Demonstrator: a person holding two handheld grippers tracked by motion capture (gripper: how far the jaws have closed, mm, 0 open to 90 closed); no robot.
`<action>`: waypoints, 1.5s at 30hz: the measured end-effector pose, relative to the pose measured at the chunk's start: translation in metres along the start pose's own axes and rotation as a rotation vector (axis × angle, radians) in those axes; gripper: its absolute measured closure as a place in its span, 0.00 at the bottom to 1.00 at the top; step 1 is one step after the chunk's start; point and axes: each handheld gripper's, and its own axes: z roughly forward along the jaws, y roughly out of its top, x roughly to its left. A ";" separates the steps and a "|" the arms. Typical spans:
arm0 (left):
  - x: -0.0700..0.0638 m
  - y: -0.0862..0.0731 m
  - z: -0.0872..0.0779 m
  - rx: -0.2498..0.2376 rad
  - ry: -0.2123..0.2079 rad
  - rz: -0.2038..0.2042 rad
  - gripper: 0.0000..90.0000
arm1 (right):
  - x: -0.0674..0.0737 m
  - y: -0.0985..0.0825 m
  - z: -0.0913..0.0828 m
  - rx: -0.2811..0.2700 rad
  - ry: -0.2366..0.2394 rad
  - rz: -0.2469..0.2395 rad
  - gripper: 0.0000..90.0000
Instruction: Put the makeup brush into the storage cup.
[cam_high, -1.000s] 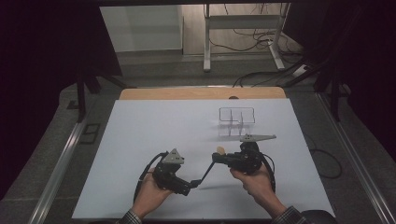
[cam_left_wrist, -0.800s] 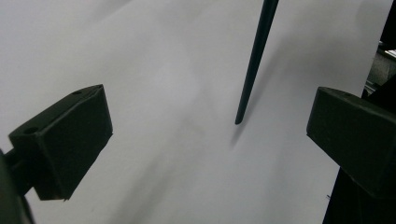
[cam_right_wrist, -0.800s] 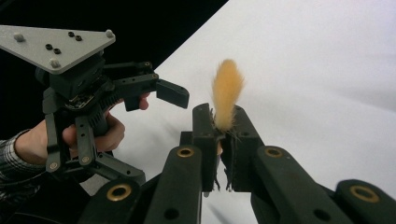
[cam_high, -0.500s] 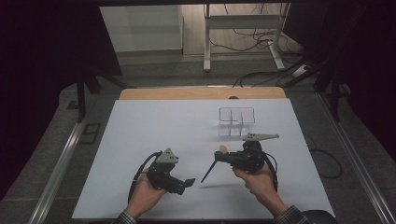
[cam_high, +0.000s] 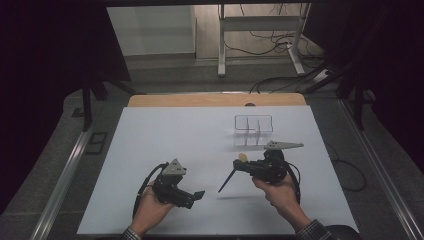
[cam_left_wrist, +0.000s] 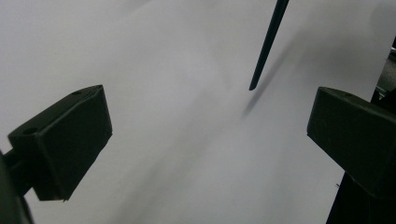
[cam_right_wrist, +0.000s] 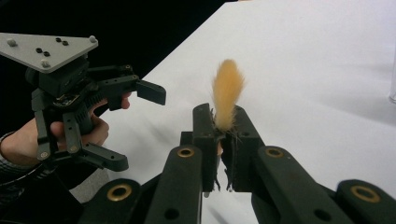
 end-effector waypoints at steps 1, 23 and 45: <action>0.000 -0.001 -0.001 0.000 0.003 0.000 0.00 | 0.000 0.000 0.000 -0.001 -0.002 0.001 0.93; 0.004 -0.012 -0.015 -0.013 0.039 -0.015 0.00 | -0.006 0.004 -0.013 -0.020 -0.035 -0.021 0.93; 0.008 -0.024 -0.028 -0.012 0.080 -0.034 0.00 | -0.014 0.009 -0.028 -0.042 -0.067 -0.032 0.93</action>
